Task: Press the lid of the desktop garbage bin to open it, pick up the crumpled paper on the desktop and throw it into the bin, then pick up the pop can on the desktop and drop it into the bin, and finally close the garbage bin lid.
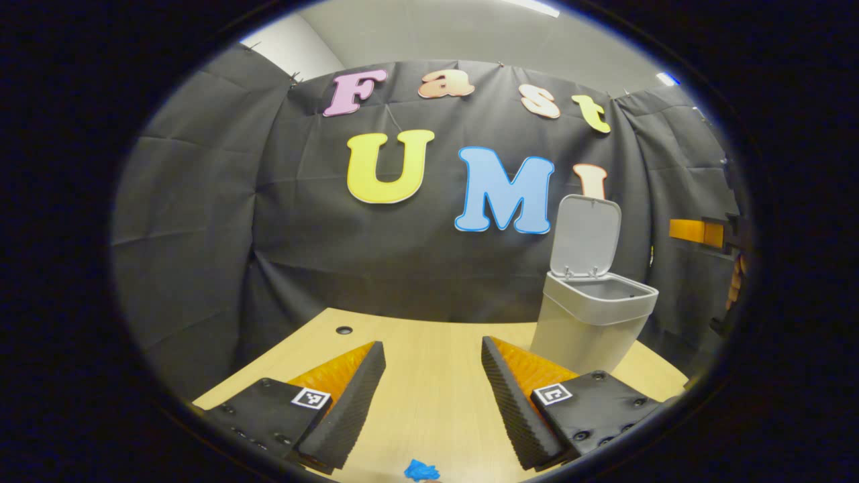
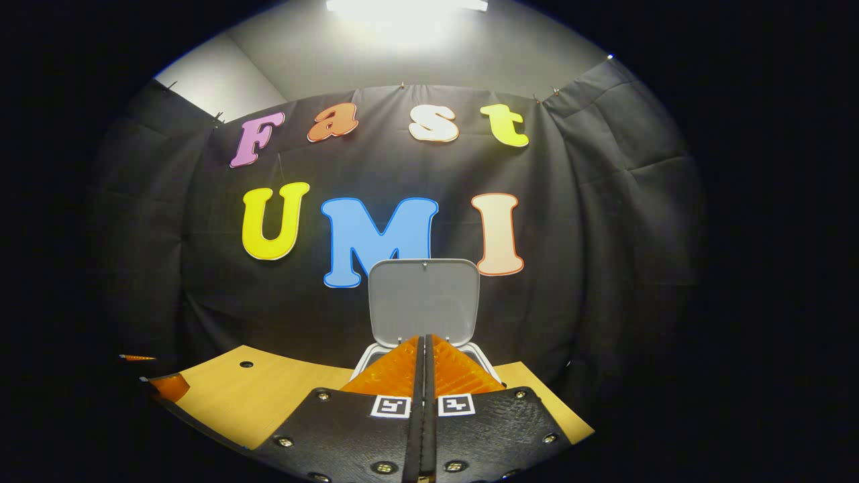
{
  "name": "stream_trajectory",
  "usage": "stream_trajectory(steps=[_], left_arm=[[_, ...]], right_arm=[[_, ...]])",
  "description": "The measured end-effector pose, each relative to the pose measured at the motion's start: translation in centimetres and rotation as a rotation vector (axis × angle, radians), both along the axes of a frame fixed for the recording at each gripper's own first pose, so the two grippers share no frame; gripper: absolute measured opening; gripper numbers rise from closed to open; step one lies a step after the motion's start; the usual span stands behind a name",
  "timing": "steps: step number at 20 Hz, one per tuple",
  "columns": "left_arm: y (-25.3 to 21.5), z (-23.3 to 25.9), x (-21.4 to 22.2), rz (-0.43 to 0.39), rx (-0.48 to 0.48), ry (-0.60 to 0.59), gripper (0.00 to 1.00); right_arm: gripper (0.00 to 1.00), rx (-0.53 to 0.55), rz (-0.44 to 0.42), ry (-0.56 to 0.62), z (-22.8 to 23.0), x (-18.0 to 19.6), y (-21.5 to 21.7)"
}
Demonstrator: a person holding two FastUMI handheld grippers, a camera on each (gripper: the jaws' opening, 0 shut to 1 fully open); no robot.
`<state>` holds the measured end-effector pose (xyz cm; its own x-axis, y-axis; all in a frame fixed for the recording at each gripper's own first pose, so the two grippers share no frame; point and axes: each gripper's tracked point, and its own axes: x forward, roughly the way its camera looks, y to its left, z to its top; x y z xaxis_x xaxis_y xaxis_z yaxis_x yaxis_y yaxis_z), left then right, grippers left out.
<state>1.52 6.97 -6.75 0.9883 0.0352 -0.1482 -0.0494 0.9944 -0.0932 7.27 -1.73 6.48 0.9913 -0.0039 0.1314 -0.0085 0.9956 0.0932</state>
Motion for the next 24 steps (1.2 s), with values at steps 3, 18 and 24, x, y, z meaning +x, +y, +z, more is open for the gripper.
stream_trajectory(steps=[3, 18, 24], left_arm=[[0.7, -0.6, -0.2, 0.000, -0.002, 0.017, 0.96], [0.4, -12.2, -3.1, -0.086, -0.049, 0.260, 0.95], [-0.1, -18.4, -4.3, -0.122, -0.054, 0.427, 0.94]], right_arm=[[0.25, -0.016, -0.007, -0.019, -0.1, -0.9, 0.4], [0.99, -0.122, 0.022, 0.020, -4.0, -5.2, 4.2], [0.99, -0.138, 0.057, 0.057, -5.7, -6.8, 6.0]])
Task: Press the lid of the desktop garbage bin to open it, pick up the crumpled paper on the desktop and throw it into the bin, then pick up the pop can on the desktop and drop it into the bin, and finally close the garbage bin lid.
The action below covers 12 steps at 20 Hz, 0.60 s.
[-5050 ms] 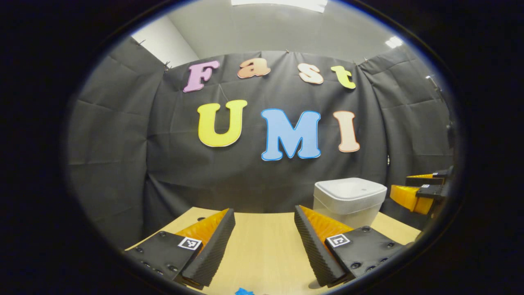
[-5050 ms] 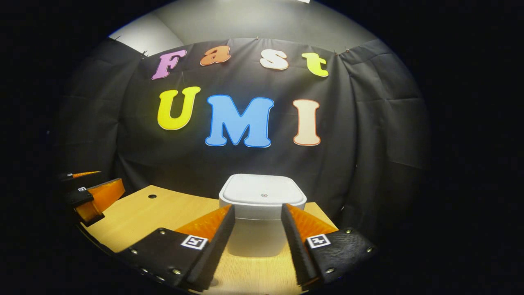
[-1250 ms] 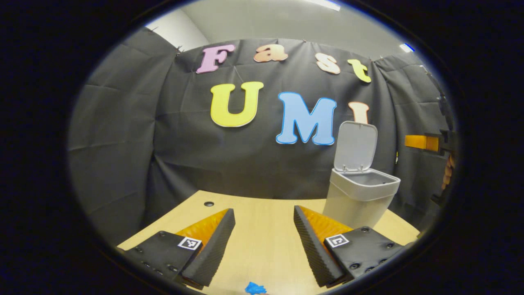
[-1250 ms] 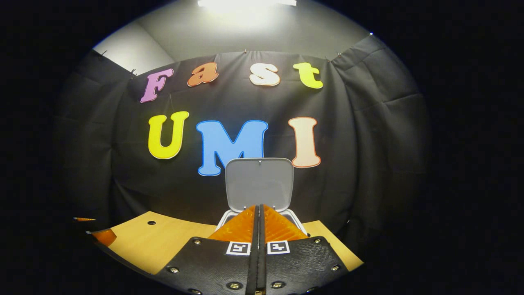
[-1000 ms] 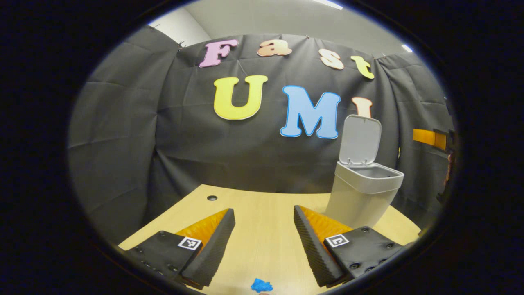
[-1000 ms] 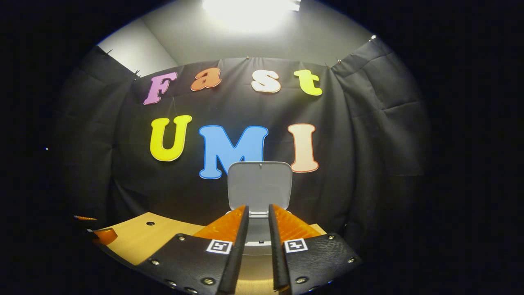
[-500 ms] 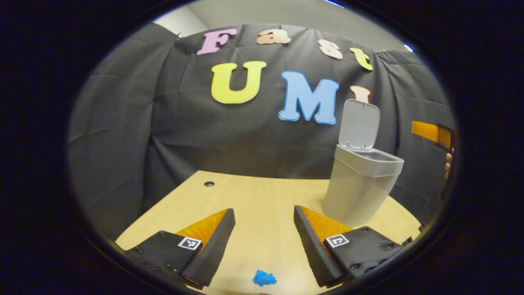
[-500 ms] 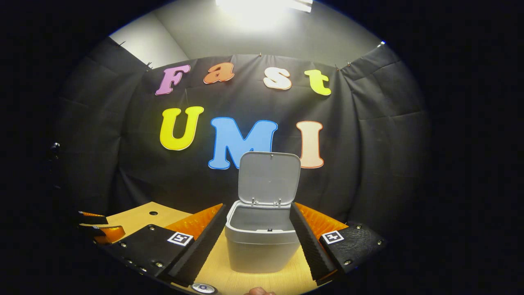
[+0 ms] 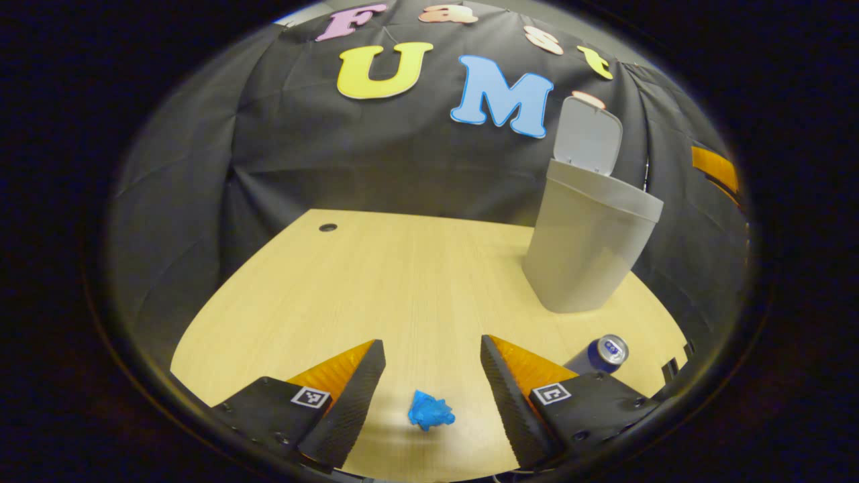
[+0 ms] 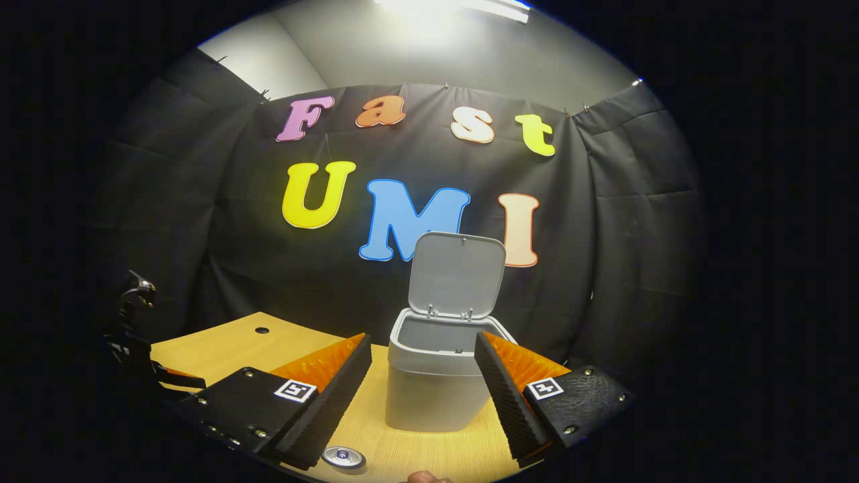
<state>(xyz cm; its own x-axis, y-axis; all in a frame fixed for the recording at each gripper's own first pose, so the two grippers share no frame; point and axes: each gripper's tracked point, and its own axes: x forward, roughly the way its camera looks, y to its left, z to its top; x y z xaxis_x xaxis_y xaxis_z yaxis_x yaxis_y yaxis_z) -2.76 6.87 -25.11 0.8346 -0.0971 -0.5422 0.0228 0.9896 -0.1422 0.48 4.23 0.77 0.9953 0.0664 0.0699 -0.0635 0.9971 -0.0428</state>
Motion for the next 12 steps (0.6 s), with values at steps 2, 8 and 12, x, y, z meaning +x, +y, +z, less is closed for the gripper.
stream_trajectory(steps=[2, 8, 12], left_arm=[[-0.4, -2.4, -0.2, -0.019, 0.016, 0.057, 0.94], [-0.9, -7.0, -1.3, -0.039, 0.035, 0.172, 0.94], [-0.4, -10.5, -1.9, -0.035, 0.036, 0.263, 0.94]], right_arm=[[0.98, 0.005, 0.007, 0.017, -0.6, -0.2, 0.2], [0.98, 0.020, -0.001, 0.070, -2.4, -1.1, -0.1], [0.98, 0.028, -0.010, 0.091, -3.0, -1.6, -0.4]])
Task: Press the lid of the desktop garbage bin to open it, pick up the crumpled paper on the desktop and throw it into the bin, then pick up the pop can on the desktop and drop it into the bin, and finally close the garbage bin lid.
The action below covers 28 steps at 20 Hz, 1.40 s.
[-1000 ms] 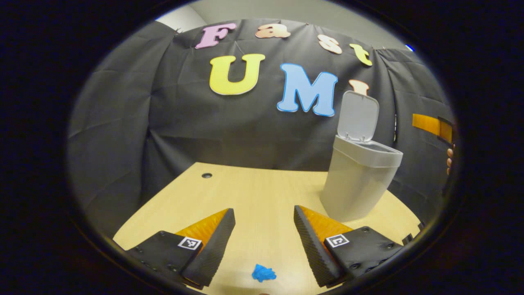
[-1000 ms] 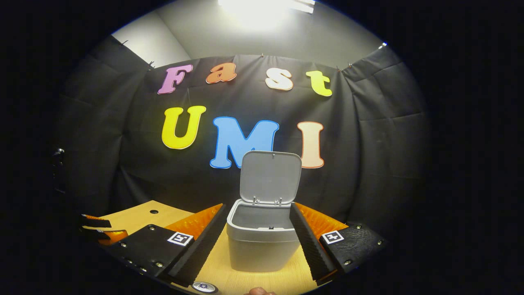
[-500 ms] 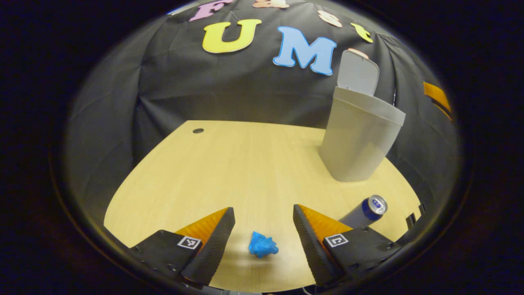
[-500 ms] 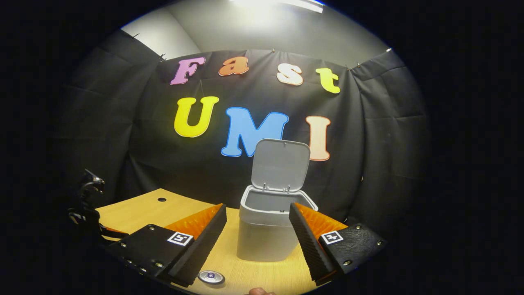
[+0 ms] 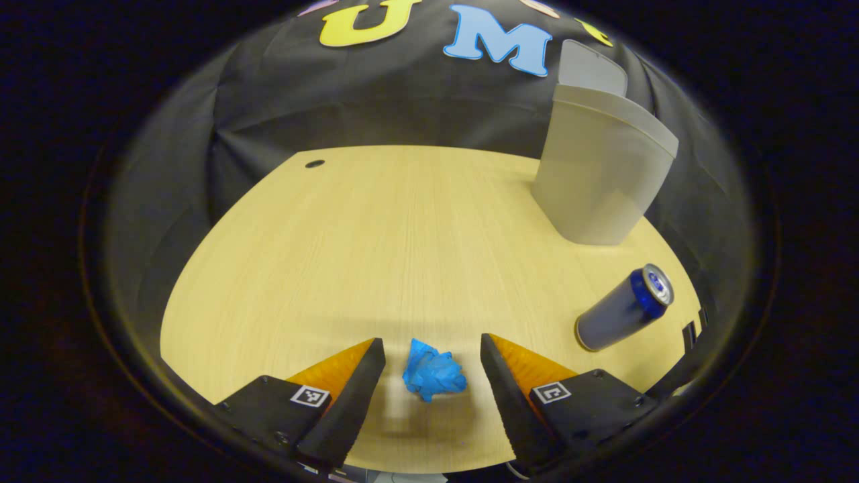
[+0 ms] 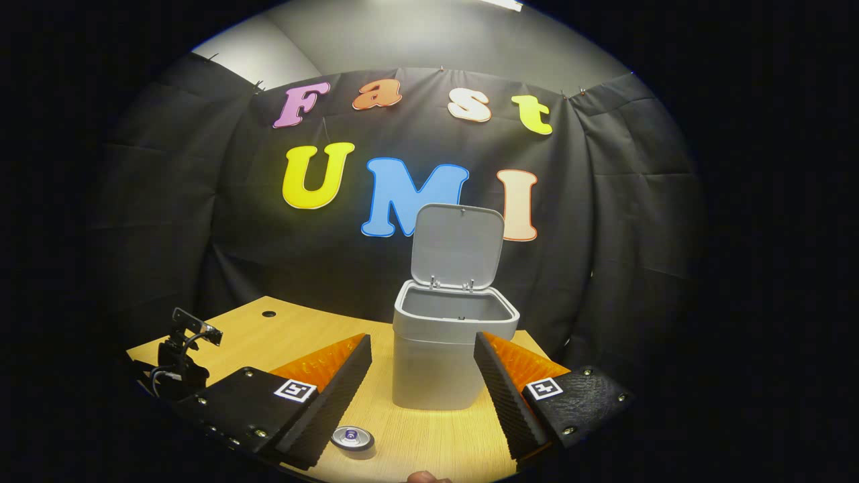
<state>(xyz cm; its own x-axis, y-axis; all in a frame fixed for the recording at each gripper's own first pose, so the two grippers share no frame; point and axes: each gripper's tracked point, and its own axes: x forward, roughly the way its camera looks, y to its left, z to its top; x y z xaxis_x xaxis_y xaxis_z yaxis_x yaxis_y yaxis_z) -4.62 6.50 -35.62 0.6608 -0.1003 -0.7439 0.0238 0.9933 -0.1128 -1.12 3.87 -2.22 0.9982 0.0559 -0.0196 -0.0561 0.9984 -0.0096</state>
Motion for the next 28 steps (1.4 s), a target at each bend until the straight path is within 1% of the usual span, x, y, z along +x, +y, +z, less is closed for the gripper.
stream_trajectory(steps=[2, 3, 7, 8, 9, 10, 11, 14, 15, 16, 19, 21, 22, 25, 26, 27, 28], left_arm=[[0.3, -1.5, -0.2, 0.001, 0.015, 0.035, 0.96], [0.3, -1.9, 0.1, -0.001, 0.020, 0.041, 0.94], [0.3, -2.9, 0.6, -0.007, 0.045, 0.072, 0.94], [0.4, -3.0, 0.3, -0.018, 0.059, 0.062, 0.96], [0.7, -3.0, 0.6, -0.019, 0.076, 0.062, 0.92], [1.0, -3.2, 0.7, -0.019, 0.089, 0.062, 0.81], [1.0, -3.1, 0.8, -0.022, 0.088, 0.059, 0.77], [1.3, -3.1, 0.9, -0.008, 0.087, 0.057, 0.57], [1.4, -3.1, 0.9, -0.007, 0.095, 0.056, 0.56], [1.7, -3.2, 1.1, 0.009, 0.098, 0.053, 0.52], [1.8, -3.2, 1.2, 0.011, 0.093, 0.038, 0.34], [2.0, -3.2, 1.4, 0.005, 0.099, 0.024, 0.32], [1.9, -3.1, 1.4, 0.007, 0.097, 0.020, 0.26], [1.7, -3.0, 1.3, 0.019, 0.074, 0.032, 0.27], [1.7, -2.7, 1.2, 0.027, 0.067, 0.030, 0.25], [1.7, -2.3, 1.4, 0.032, 0.069, 0.022, 0.27], [1.7, -1.7, 1.6, 0.035, 0.068, 0.010, 0.25]], right_arm=[[0.98, 0.003, -0.013, 0.008, -0.2, -0.3, -0.5], [0.98, 0.006, -0.018, 0.010, -0.3, -0.4, -0.7], [0.98, 0.018, -0.033, 0.031, -0.8, -0.2, -1.3], [0.98, 0.024, -0.034, 0.037, -1.0, -0.1, -1.4], [0.98, 0.032, -0.035, 0.042, -1.1, 0.0, -1.5], [0.98, 0.038, -0.033, 0.048, -1.4, 0.1, -1.5], [0.98, 0.042, -0.034, 0.053, -1.5, 0.2, -1.6], [0.98, 0.041, -0.039, 0.054, -1.6, 0.5, -1.8], [0.98, 0.043, -0.037, 0.053, -1.5, 0.6, -1.8], [0.98, 0.046, -0.035, 0.053, -1.4, 0.6, -1.8], [0.98, 0.043, -0.037, 0.046, -1.2, 0.7, -1.9], [0.98, 0.044, -0.034, 0.045, -1.3, 0.7, -2.0], [0.98, 0.043, -0.033, 0.045, -1.3, 0.6, -2.0], [0.98, 0.041, -0.034, 0.039, -1.0, 0.5, -2.3], [0.98, 0.040, -0.038, 0.033, -0.9, 0.4, -2.5], [0.98, 0.039, -0.041, 0.028, -0.8, 0.3, -2.7], [0.98, 0.039, -0.044, 0.024, -0.6, 0.3, -2.8]])
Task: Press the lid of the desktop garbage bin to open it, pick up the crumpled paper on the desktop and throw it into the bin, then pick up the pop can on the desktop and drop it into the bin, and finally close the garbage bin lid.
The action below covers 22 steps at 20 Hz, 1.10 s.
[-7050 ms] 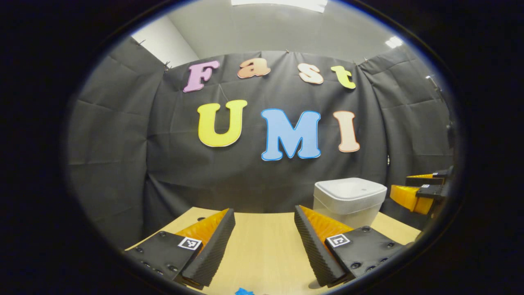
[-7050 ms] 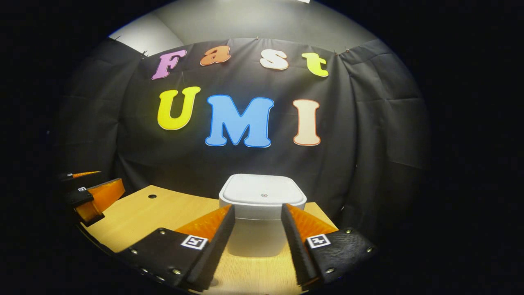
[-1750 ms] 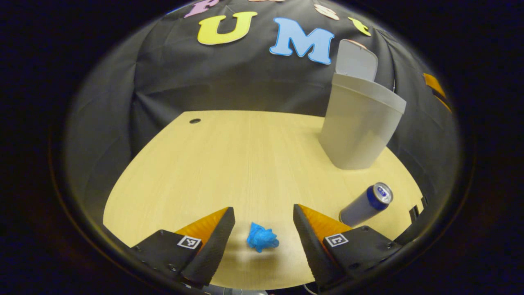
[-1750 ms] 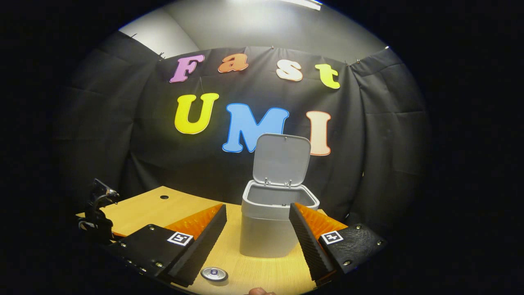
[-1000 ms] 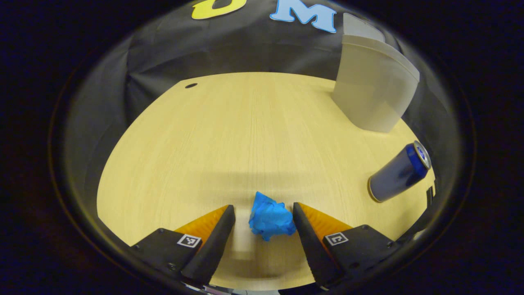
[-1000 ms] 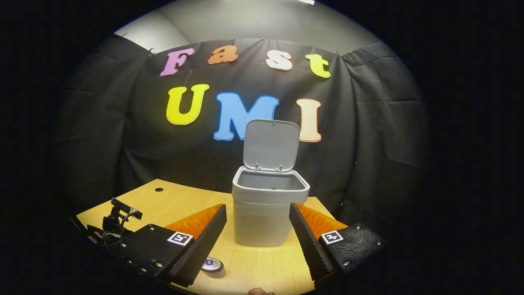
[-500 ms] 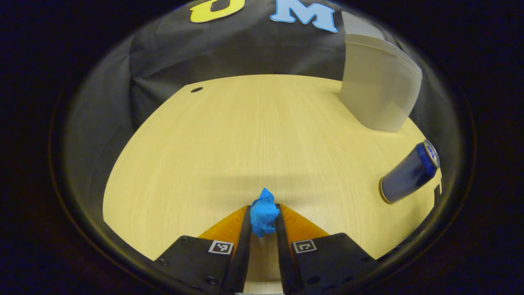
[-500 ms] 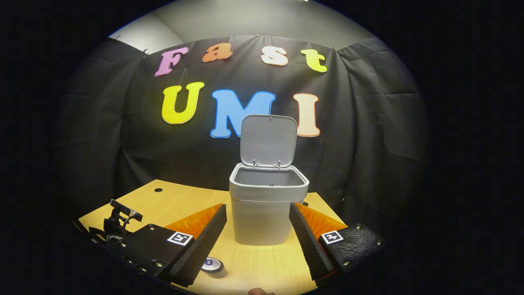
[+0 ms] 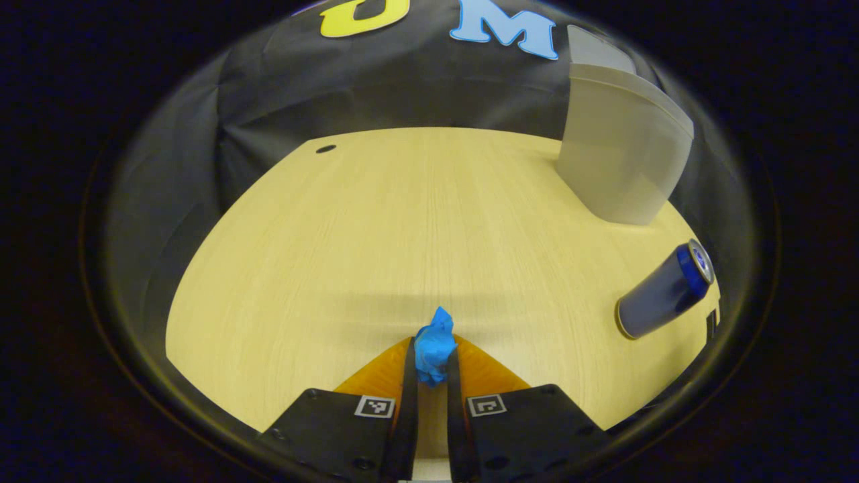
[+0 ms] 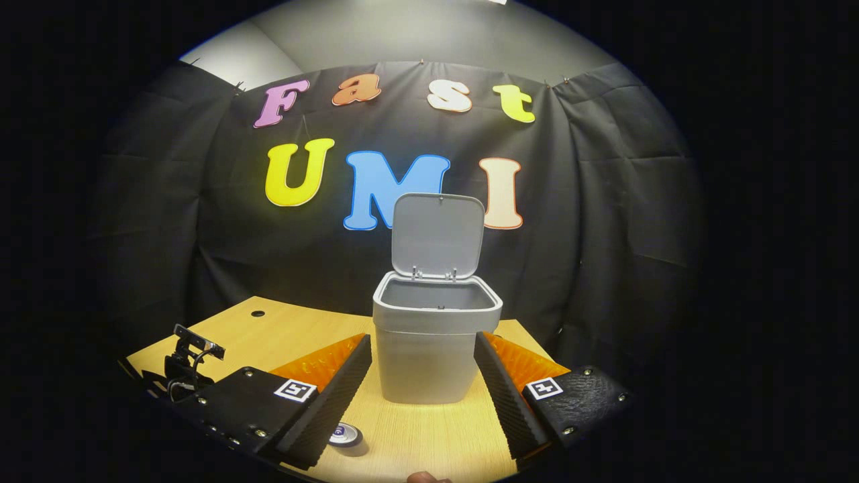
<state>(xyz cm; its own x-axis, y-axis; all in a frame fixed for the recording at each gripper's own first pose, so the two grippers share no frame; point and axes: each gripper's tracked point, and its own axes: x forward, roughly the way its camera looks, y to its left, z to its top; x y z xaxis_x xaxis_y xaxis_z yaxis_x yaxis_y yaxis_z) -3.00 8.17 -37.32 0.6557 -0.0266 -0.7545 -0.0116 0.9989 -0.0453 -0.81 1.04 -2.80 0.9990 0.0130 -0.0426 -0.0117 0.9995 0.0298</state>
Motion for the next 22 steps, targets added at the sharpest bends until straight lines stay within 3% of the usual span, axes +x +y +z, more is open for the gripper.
stream_trajectory(steps=[7, 10, 11, 12, 16, 22], left_arm=[[-1.7, 8.5, 3.2, -0.024, -0.020, -0.175, 0.27], [-3.1, 12.3, 4.1, -0.056, -0.015, -0.259, 0.23], [-3.6, 13.6, 4.5, -0.065, -0.012, -0.282, 0.27], [-4.2, 14.7, 4.9, -0.075, -0.013, -0.305, 0.23], [-6.2, 19.3, 6.2, -0.107, -0.027, -0.387, 0.27], [-10.0, 23.6, 6.8, -0.145, -0.041, -0.495, 0.27]], right_arm=[[0.98, 0.003, 0.003, -0.013, 0.3, 0.2, -0.6], [0.98, 0.010, 0.002, -0.021, 0.5, 0.3, -0.9], [0.98, 0.014, 0.000, -0.024, 0.5, 0.3, -1.1], [0.98, 0.018, -0.004, -0.026, 0.6, 0.4, -1.3], [0.98, 0.032, -0.026, -0.036, 0.6, 0.3, -2.6], [0.98, 0.051, -0.072, -0.046, 0.7, 0.0, -4.9]])
